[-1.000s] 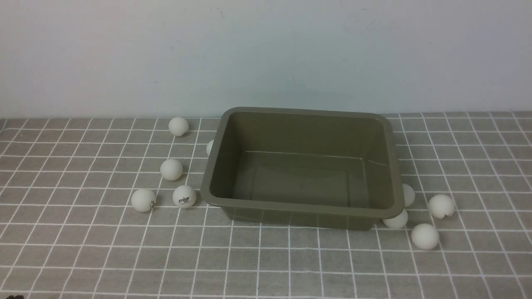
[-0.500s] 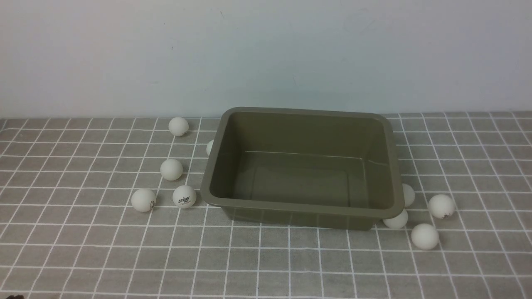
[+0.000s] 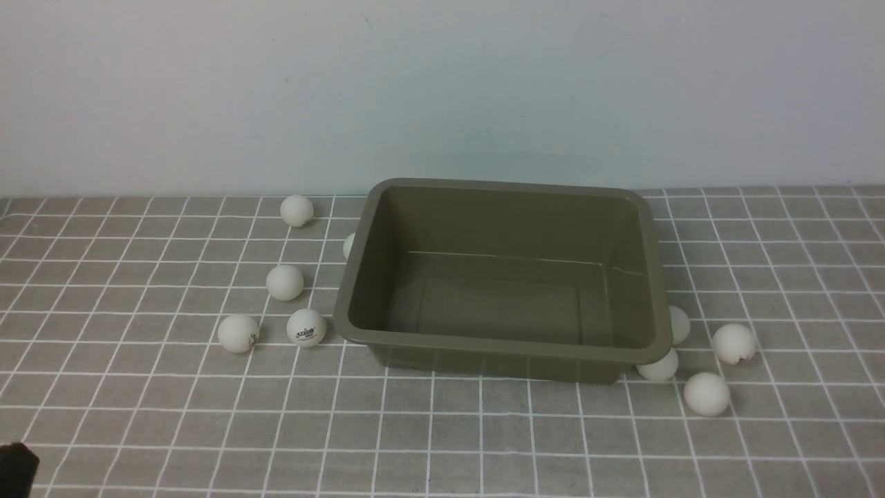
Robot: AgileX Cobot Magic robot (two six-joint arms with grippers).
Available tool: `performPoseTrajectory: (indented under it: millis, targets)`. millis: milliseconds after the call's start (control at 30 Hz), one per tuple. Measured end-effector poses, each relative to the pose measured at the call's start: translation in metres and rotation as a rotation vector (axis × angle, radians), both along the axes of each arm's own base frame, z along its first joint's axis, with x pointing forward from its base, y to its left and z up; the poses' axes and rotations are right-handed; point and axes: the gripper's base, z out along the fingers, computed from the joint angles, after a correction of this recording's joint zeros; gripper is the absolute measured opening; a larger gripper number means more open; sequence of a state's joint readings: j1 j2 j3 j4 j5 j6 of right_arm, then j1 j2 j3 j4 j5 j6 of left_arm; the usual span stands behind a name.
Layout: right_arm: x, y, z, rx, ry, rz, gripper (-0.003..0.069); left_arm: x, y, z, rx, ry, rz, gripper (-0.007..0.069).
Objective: Put the table tennis balls into the box on the grey coffee tablecloth.
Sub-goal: 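Reach for and grasp a ping pong ball on the table beside the basket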
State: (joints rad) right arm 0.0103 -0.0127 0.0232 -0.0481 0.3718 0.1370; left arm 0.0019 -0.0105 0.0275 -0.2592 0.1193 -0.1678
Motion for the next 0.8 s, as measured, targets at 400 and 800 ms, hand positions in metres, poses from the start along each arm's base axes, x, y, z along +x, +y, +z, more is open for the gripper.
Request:
performPoseTrajectory:
  millis: [400, 800]
  targets:
    - [0.001, 0.000, 0.030, 0.598, -0.341, -0.021, -0.0015, -0.006, 0.017, 0.037, -0.469, -0.378, 0.128, -0.0005]
    - [-0.006, 0.005, 0.084, 0.623, -0.340, 0.055, -0.0015, 0.044, -0.013, 0.133, 0.005, 0.348, -0.155, -0.0005]
